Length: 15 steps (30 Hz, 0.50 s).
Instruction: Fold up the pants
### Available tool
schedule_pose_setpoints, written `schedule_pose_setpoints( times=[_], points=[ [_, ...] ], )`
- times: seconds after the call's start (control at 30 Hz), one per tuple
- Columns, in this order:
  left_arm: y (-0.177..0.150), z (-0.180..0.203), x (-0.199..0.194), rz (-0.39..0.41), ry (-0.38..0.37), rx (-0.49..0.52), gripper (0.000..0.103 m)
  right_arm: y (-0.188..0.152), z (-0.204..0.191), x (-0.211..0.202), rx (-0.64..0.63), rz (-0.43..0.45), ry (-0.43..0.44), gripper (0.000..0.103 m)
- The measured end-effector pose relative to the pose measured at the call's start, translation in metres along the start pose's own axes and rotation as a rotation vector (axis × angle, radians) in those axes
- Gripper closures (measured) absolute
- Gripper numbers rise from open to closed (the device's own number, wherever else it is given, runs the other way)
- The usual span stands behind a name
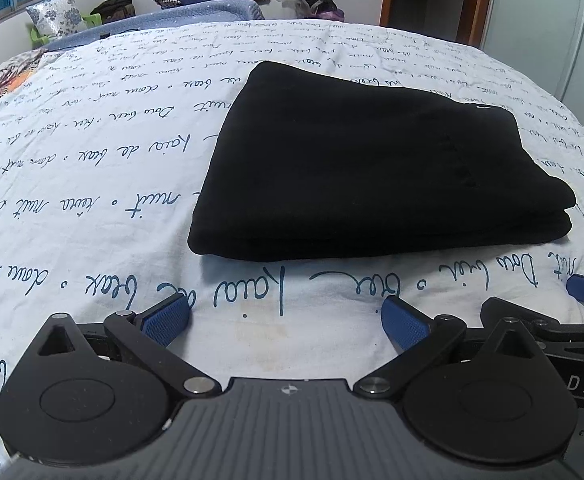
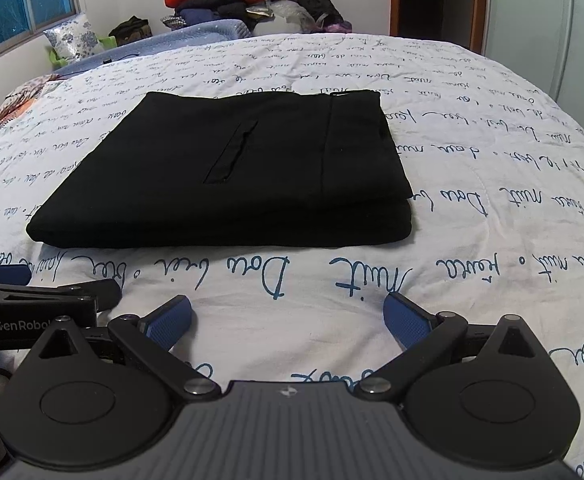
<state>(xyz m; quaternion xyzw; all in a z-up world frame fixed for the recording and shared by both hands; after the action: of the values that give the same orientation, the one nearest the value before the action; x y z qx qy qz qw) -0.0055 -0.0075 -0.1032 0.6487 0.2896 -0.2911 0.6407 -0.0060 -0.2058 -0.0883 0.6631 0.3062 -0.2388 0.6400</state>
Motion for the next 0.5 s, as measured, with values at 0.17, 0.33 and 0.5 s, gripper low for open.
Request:
schedule_pose_setpoints(
  times=[0.17, 0.33, 0.5],
  points=[
    [0.0001, 0.0001, -0.0003, -0.001, -0.001, -0.002, 0.000, 0.0006, -0.0008, 0.0002, -0.001, -0.012, -0.002, 0.000],
    [-0.0003, -0.0003, -0.0006, 0.005, -0.003, -0.004, 0.000, 0.0020, -0.0005, 0.0012, -0.001, -0.022, -0.003, 0.000],
    [-0.0012, 0.0002, -0.0012, 0.006, -0.004, -0.002, 0.000, 0.0011, -0.0009, 0.0008, -0.003, -0.019, -0.005, 0.000]
  ],
)
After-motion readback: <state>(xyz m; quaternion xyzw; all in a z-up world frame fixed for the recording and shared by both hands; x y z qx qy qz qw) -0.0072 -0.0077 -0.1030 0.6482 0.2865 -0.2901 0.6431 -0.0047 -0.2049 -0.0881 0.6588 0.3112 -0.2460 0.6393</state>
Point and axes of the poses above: each gripper's, at about its wrist camera, not at the fingertips, and x roughly the way its jaws point, z to its right, y to its top, the point moved 3 cm from there along x, roughly the way its jaws point, and after that the axes turned 1 degree about z, right-handed, at the moved point
